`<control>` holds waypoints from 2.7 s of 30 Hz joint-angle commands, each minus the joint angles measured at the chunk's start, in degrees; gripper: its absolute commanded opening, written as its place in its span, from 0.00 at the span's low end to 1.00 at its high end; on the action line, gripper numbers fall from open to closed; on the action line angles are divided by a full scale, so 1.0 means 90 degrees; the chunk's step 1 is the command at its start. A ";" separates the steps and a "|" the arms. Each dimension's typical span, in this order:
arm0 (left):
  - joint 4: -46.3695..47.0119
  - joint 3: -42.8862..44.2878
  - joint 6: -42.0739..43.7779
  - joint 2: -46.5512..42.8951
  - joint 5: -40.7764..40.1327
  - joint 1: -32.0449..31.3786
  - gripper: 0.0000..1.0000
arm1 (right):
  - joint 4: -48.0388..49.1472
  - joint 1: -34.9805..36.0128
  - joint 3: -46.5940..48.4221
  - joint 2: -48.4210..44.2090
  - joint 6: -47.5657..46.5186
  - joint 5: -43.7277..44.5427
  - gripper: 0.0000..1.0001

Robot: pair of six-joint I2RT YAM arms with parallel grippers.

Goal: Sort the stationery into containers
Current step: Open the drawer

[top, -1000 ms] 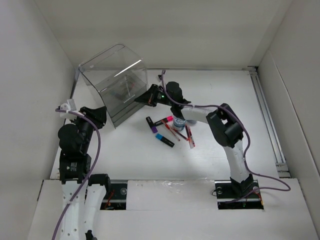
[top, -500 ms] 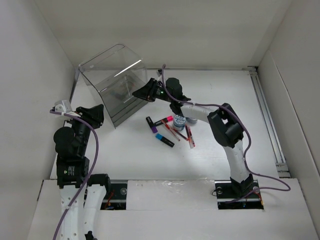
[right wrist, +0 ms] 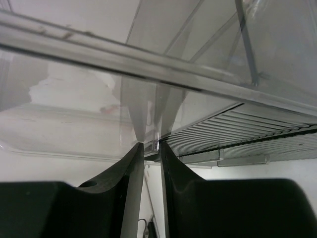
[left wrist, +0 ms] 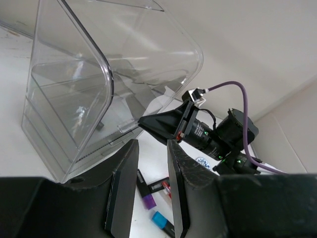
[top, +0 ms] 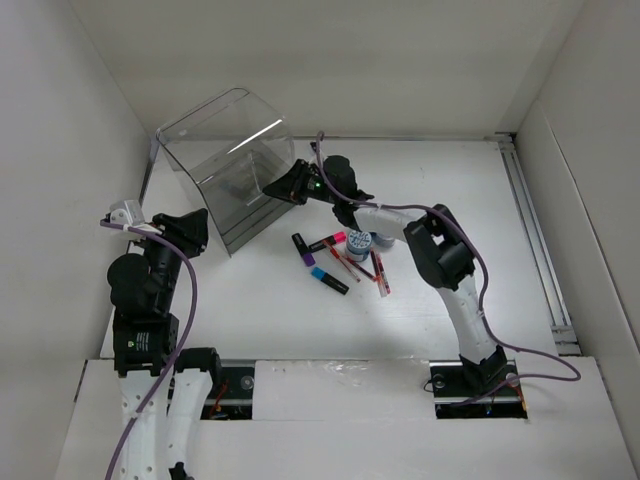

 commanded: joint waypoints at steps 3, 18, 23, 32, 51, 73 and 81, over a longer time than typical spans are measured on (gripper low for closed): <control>0.0198 0.0002 0.0113 0.0006 0.0077 -0.0081 0.26 | 0.0274 0.0041 0.0443 0.0134 -0.0054 -0.0066 0.22; 0.0198 -0.0057 0.0113 0.0007 0.0019 -0.0081 0.32 | 0.1231 0.0099 -0.0864 -0.1095 0.0005 -0.0262 0.03; 0.0198 0.0002 0.0113 -0.0110 0.0019 -0.0081 0.41 | 0.1387 0.0099 -0.1276 -0.1750 0.0005 -0.0204 0.03; 0.0061 0.0187 0.0055 -0.0306 0.0019 -0.0081 0.46 | 0.1124 0.0099 -0.1354 -0.2384 0.0005 -0.0330 0.02; 0.0050 -0.0135 0.0055 -0.0521 -0.0207 -0.0081 0.28 | -0.0174 0.0158 0.0208 -0.2981 0.0063 -0.0271 0.02; 0.0237 -0.0515 -0.0014 -0.0384 0.0008 -0.0081 0.26 | -0.0468 0.0168 -0.0340 -0.1147 -0.0415 -0.0008 0.38; 0.0305 -0.0653 -0.0014 -0.0384 0.0087 -0.0081 0.27 | -0.0468 0.0051 0.0345 -0.0150 -0.0415 -0.0340 0.44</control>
